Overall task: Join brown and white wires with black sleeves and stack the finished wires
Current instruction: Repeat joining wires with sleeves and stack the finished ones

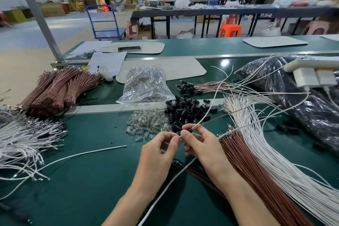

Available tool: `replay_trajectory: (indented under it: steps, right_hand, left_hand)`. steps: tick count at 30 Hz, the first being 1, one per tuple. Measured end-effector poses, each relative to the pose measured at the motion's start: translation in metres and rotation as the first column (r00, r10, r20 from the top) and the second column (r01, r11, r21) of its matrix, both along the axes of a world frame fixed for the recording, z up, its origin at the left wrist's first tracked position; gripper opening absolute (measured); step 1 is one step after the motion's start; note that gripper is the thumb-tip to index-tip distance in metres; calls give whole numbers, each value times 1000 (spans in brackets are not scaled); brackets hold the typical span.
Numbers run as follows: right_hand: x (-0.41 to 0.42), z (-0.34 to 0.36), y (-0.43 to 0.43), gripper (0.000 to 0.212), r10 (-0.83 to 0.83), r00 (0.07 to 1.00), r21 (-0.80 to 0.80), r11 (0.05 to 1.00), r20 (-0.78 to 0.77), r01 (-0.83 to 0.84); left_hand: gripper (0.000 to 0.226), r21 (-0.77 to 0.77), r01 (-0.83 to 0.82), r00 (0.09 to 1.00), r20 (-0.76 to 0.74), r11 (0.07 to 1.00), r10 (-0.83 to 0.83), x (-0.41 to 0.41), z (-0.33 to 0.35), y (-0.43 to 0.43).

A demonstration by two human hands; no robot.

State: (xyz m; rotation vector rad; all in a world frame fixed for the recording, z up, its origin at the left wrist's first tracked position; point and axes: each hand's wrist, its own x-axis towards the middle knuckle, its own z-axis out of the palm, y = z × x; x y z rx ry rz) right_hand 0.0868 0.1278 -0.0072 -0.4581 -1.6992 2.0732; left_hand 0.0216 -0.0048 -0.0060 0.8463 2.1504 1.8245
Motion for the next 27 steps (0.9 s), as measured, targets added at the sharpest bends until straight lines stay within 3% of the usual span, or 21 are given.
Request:
replay_trajectory:
  steps: [9,14,19,23,27]
  right_hand:
    - [0,-2,-2,6,-10,1000,66,998,-2,10]
    - [1,0,-4,32,-18,1000,52,999,14,17]
    - [1,3,-3,29,-21,1000,-19,1000,-4,21]
    - [2,5,0,26,-14,1000,-118,993,-27,11]
    - [2,4,-1,23,33,999,-59,998,-14,-34]
  left_hand:
    - [16,-8,9,1000,9,1000,-9,-2,-2,0]
    - [10,-100,-1,996,-85,995,-7,-3,-4,-4]
    - [18,-187,-49,984,-177,981,15,-4,-5,-6]
    - [20,-207,-23,991,-131,978,-4,-5,-4,-6]
    - [19,-185,0,997,-74,983,-14,-5,1,-6]
